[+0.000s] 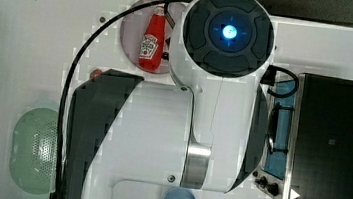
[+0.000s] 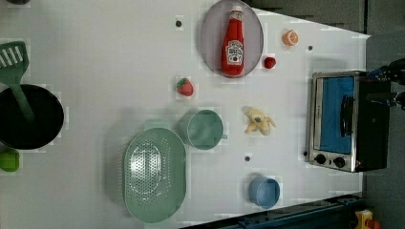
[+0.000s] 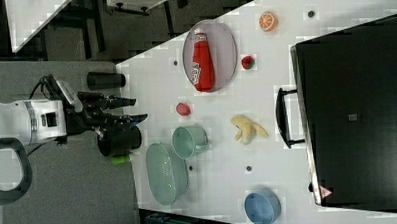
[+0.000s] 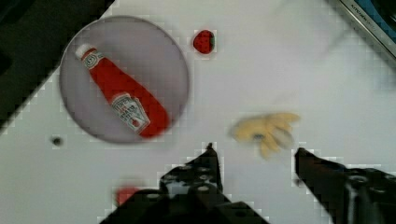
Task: Pick Banana and place it in mug.
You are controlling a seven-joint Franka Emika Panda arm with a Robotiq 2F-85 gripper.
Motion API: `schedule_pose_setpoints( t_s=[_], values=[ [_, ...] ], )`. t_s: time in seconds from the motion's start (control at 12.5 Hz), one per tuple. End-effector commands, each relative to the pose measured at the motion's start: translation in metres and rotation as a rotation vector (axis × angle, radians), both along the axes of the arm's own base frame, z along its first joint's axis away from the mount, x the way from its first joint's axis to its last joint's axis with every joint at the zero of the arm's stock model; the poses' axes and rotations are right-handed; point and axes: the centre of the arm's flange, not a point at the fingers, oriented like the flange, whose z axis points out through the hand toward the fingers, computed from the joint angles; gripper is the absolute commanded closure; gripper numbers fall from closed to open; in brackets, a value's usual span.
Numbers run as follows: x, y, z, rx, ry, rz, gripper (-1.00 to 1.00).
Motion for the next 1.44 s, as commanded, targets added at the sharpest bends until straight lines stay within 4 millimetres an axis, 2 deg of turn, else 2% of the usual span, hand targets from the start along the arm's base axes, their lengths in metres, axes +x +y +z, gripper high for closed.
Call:
schedule_pose_setpoints(
  t_s=[0.08, 0.24, 0.48, 0.8, 1.12, 1.44],
  values=[
    [-0.088, -0.028, 0.068, 0.005, -0.008, -0.011, -0.60],
    [-0.087, -0.028, 0.046, 0.008, 0.038, -0.008, -1.00],
    [-0.080, -0.025, -0.023, 0.013, 0.134, 0.028, -1.00],
    [-0.065, -0.019, -0.134, 0.013, 0.142, 0.111, -1.00],
    [-0.065, -0.017, -0.242, 0.017, 0.106, 0.370, -1.00],
    [-0.061, -0.017, -0.321, 0.024, 0.095, 0.708, -1.00]
  ],
)
